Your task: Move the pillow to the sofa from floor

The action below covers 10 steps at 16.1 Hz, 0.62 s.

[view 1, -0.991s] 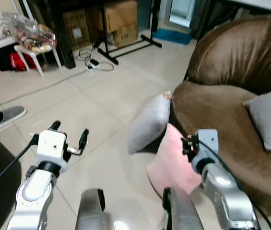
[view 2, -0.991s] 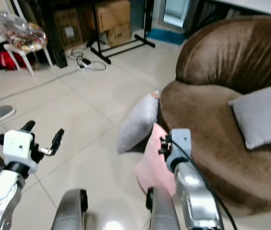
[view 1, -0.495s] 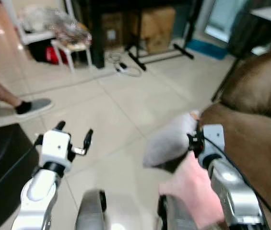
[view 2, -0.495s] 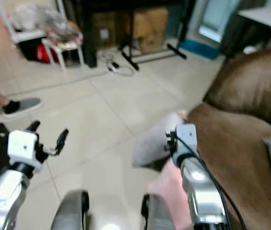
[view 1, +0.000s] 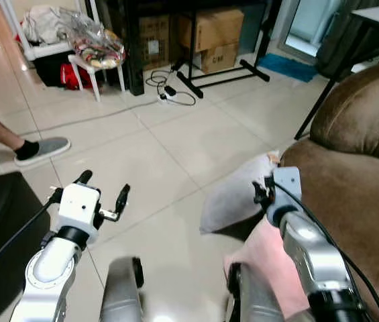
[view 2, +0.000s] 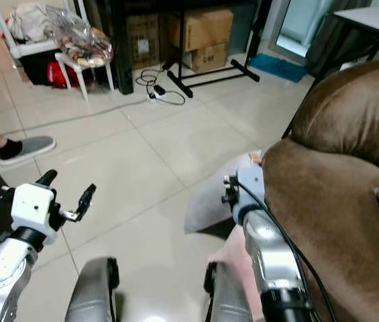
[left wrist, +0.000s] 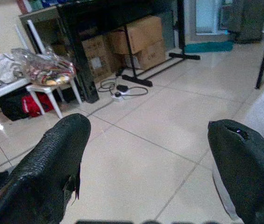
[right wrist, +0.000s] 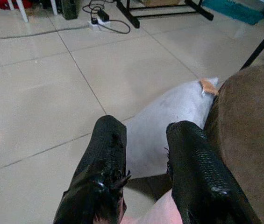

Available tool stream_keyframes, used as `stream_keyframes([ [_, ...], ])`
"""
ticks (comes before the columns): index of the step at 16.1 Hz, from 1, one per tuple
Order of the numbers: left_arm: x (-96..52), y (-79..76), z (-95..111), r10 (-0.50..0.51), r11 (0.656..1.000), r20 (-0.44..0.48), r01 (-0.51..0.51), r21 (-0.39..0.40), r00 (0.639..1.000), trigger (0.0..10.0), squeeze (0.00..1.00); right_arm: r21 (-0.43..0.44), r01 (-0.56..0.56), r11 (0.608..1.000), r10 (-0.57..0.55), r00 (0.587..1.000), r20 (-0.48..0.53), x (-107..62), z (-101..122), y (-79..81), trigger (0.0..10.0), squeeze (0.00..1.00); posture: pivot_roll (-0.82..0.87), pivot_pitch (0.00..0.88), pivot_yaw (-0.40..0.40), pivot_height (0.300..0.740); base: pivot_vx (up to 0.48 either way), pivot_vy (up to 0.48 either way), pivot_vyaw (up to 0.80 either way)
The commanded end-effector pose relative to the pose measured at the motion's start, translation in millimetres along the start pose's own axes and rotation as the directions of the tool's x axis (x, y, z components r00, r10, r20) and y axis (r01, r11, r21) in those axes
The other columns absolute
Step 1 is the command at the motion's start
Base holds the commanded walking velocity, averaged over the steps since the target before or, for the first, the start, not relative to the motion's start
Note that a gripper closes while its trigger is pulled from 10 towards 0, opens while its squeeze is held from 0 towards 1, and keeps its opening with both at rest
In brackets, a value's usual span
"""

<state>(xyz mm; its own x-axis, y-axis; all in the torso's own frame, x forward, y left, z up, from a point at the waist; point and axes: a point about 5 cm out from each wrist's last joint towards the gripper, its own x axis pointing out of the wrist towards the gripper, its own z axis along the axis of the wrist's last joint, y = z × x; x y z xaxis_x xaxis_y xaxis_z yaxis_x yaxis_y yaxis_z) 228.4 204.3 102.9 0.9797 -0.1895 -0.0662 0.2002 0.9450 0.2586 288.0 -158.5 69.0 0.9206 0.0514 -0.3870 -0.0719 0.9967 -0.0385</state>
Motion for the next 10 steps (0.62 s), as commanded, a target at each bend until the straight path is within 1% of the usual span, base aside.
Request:
stream_keyframes([
  [1, 2.1, -3.1, -1, -0.034, 0.999, -0.016, 0.034, 0.012, 0.999, 10.0, 0.0, -0.015, 0.023, 1.0, -0.023, 0.999, -0.023, 1.9, -6, -4.3, 10.0, 0.0, 0.05, 0.0, -0.036, 0.506, 0.0, 0.0, 0.0],
  [3, 3.9, -4.8, -1, -0.062, 0.998, -0.017, 0.062, 0.018, 0.998, 10.0, 0.0, -0.016, 0.036, 0.999, -0.037, 0.998, -0.052, 6.4, -12, -6.5, 10.0, 0.0, 0.05, 0.0, -0.036, 0.491, 0.0, 0.0, 0.0],
  [5, 4.1, -5.9, -1, -0.098, 0.995, -0.027, 0.098, 0.016, 0.995, 10.0, 0.0, -0.031, 0.052, 0.998, -0.055, 0.992, -0.112, 12.4, -28, -12.7, 10.0, 0.0, 0.06, 0.0, -0.023, 0.466, 0.0, 0.0, 0.0],
  [7, 3.0, -6.3, -1, -0.114, 0.993, -0.029, 0.114, 0.013, 0.993, 10.0, 0.0, -0.037, 0.089, 0.995, -0.093, 0.987, -0.131, 17.1, -35, -20.7, 10.0, 0.0, 0.06, 0.0, -0.022, 0.452, 0.0, 0.0, 0.0],
  [8, 2.5, -6.6, 1, -0.133, 0.991, -0.029, 0.134, 0.013, 0.991, 10.0, 0.0, -0.029, 0.127, 0.992, -0.129, 0.982, -0.139, 20.9, -36, -27.7, 10.0, 1.0, 0.06, 0.0, -0.018, 0.447, 0.0, 0.0, 0.0],
  [9, 2.4, -7.1, 2, -0.161, 0.987, -0.028, 0.161, 0.011, 0.987, 10.0, 0.0, -0.003, 0.175, 0.985, -0.173, 0.974, -0.145, 26.1, -36, -37.0, 10.0, 1.0, 0.07, 0.0, -0.016, 0.447, 0.0, 0.0, 0.0],
  [10, 2.3, -7.5, 3, -0.177, 0.984, -0.028, 0.177, 0.013, 0.984, 10.0, 0.0, 0.007, 0.199, 0.98, -0.196, 0.97, -0.147, 28.1, -36, -41.9, 10.0, 1.0, 0.07, 0.0, -0.016, 0.447, 0.0, 0.0, 0.0],
])
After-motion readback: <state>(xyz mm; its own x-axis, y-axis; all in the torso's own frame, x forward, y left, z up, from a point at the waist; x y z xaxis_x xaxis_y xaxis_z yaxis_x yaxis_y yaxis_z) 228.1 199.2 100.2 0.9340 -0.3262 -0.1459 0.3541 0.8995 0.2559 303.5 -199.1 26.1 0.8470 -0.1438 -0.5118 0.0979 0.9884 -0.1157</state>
